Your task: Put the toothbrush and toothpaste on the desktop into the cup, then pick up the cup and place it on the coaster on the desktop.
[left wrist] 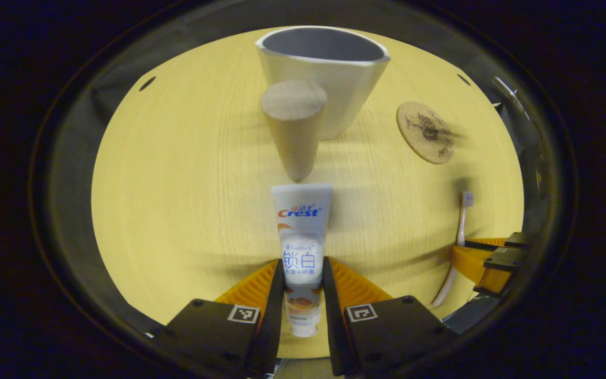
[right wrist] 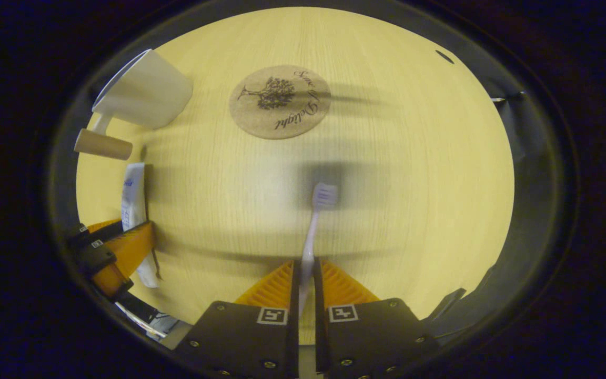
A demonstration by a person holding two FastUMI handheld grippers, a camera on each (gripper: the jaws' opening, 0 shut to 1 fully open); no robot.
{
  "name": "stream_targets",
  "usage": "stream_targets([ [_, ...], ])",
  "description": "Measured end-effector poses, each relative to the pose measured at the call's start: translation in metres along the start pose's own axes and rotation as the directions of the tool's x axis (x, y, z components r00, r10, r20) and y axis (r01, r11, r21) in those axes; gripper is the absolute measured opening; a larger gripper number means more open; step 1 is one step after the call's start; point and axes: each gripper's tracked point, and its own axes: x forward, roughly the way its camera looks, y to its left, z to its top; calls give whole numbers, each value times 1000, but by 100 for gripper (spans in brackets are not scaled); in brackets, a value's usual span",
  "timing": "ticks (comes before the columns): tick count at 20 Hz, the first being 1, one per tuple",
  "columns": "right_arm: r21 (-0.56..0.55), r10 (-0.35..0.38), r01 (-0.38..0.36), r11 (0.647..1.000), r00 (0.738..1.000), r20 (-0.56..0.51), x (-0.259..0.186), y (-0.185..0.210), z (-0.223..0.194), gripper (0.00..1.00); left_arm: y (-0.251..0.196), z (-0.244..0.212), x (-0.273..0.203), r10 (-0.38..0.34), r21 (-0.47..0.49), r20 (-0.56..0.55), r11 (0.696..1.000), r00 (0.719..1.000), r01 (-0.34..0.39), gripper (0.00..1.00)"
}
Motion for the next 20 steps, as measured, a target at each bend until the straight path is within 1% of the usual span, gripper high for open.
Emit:
stream_targets([
  [1,-5,6,-6,1000,1000,-4,0,0,-2,14,1,0,0,0,-11,5,1000,1000,0,45],
  [2,5,6,-6,1000,1000,20,-2,-2,5,14,1,-1,-3,2,-9,5,1000,1000,-2,34],
  [3,25,17,-17,1000,1000,7,5,-2,1,4,1,0,-1,4,-12,3,1000,1000,-4,34],
  [4,34,28,-29,999,999,17,1,-1,3,3,0,0,-2,8,-13,13,1000,1000,-7,28],
  [8,49,55,-55,997,998,5,-2,-1,3,3,0,-1,-4,8,-27,12,1000,1000,-8,27],
  [12,37,46,-47,998,999,20,-2,-1,3,3,-5,-12,0,-41,-93,-12,995,999,39,28],
  [13,34,44,-45,998,999,24,-1,0,3,3,-6,-16,-4,-46,-107,-16,993,999,44,26],
  [16,32,46,-47,998,999,24,-1,-1,3,3,-6,-19,-22,-55,-131,0,990,998,54,27],
  [17,31,49,-50,998,999,23,-1,-1,3,3,-5,-17,-30,-53,-136,9,989,999,54,27],
  [18,31,52,-52,998,998,23,-1,-1,3,3,-1,-28,-39,-50,-137,22,989,999,52,29],
  [20,28,53,-54,998,998,25,-1,-1,3,3,1,-27,-64,-52,-143,51,988,997,59,27],
])
